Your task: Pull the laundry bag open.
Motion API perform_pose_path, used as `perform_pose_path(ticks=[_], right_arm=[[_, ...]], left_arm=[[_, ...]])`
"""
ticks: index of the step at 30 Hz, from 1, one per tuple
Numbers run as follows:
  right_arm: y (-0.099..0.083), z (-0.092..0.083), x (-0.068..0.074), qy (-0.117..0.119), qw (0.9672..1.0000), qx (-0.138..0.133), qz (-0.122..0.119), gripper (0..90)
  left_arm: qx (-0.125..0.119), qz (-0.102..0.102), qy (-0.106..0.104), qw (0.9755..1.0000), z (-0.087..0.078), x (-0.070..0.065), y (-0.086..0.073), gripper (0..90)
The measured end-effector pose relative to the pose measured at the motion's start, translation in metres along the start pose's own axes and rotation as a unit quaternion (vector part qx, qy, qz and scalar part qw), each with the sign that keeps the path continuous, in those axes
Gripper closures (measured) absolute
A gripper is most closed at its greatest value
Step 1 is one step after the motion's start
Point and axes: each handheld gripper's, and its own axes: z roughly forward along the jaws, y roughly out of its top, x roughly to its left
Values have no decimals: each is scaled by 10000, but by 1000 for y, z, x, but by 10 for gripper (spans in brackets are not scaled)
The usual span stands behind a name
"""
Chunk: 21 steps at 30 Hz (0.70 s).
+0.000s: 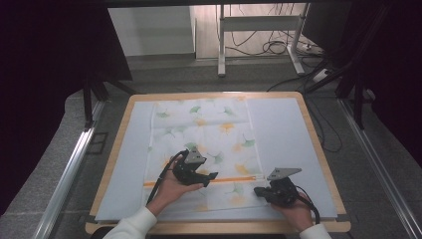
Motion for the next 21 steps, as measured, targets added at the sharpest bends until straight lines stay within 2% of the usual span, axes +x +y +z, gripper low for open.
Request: perform_pose_path(ticks=[9,14,21], right_arm=[[1,0,-1,31,10000,33,3,884],[1,0,-1,34,10000,44,-12,884],[1,0,-2,72,10000,33,-19,884]], left_arm=[[93,160,-155,9997,21,-14,13,317],[46,154,-367,9992,33,-26,22,312],[35,180,-432,9989,42,-33,33,321]])
